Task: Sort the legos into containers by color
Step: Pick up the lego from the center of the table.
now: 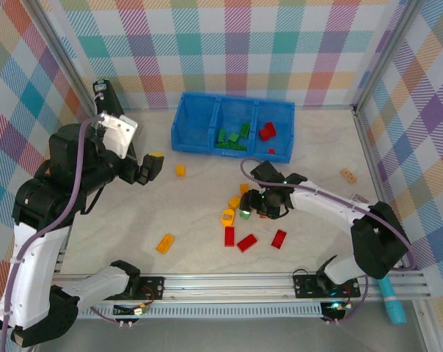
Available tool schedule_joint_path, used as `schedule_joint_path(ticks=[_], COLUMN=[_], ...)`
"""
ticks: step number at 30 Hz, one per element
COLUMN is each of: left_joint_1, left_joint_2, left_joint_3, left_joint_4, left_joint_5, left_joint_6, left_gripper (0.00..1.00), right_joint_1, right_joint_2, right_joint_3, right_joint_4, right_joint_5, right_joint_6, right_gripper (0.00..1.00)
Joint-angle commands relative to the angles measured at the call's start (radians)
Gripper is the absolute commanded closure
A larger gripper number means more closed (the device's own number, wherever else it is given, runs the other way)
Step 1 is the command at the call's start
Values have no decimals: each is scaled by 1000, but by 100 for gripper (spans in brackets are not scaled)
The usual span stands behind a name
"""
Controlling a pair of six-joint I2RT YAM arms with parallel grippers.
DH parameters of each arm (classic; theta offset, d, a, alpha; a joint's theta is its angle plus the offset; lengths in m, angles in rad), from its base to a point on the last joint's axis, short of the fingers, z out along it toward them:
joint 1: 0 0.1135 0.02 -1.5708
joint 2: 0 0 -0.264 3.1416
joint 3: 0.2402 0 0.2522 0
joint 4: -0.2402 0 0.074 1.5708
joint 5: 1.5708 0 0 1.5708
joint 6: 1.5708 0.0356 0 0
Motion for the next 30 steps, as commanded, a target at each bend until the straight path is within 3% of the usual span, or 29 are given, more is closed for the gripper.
schedule_joint_path(ticks=[1, 18, 30], left_joint_1=[-11, -11, -11], left_joint_2=[-17, -40, -40], left_joint_3=[27, 21, 9], left_joint_4=[-26, -35, -32], left_joint_5=[10, -16, -22], left_joint_6=[-9, -1, 0], left_gripper=[0, 0, 0], right_joint_1=[13, 58, 64], right_joint_2=[44, 263, 318], right_joint_3=[35, 99, 92], right_joint_4=[11, 54, 26], right_joint_5=[20, 97, 160], right_joint_6=[62, 43, 1], right_gripper=[29, 31, 64])
